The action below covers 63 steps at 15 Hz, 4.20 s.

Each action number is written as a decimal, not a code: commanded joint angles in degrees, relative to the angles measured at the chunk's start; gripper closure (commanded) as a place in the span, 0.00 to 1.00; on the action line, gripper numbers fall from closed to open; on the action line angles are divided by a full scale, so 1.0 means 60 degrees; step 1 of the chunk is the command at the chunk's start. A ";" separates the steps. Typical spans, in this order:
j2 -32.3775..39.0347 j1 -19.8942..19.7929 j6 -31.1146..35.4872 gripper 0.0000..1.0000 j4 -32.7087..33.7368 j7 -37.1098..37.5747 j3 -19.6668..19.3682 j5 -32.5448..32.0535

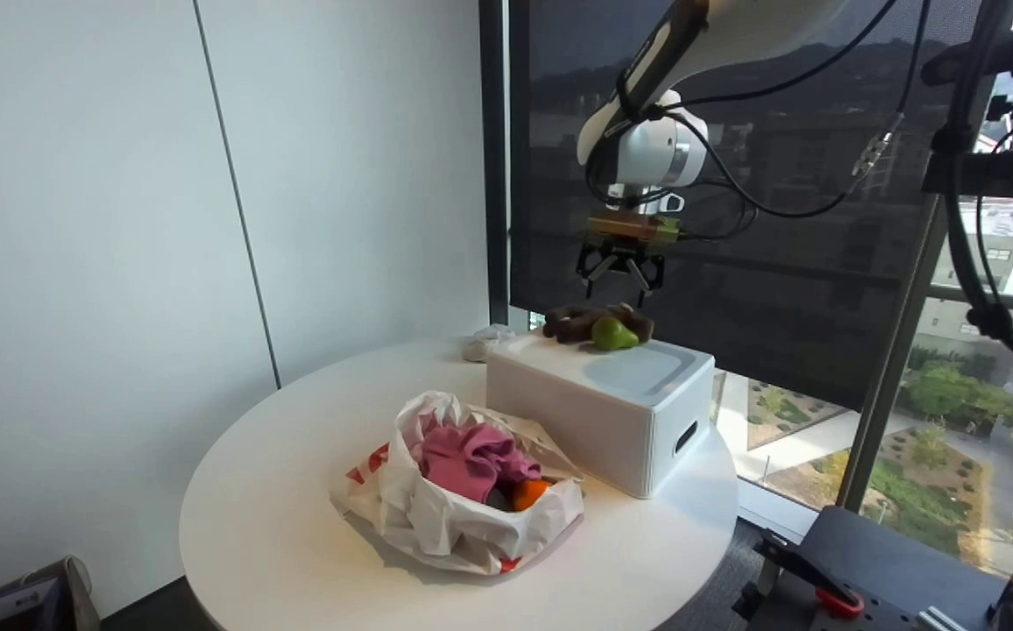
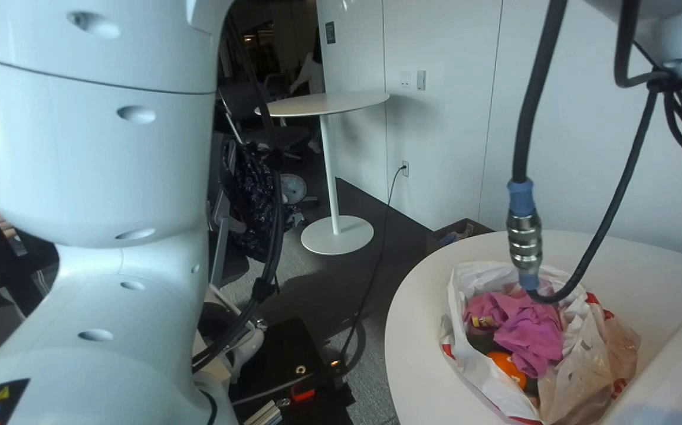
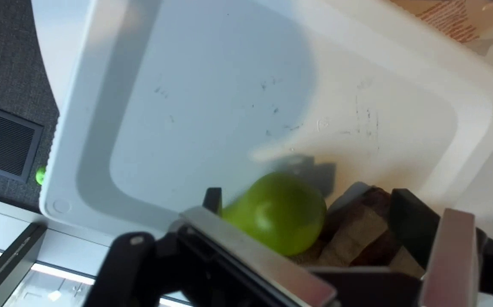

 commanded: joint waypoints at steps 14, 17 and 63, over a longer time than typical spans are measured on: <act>0.0970 0.0368 -0.0638 0.00 0.1082 -0.0595 -0.0244 -0.2340; 0.1193 0.0185 -0.0771 0.00 0.1494 -0.1114 -0.0125 -0.2124; 0.1755 0.2532 -0.0804 0.51 0.1119 -0.0742 0.0725 -0.3511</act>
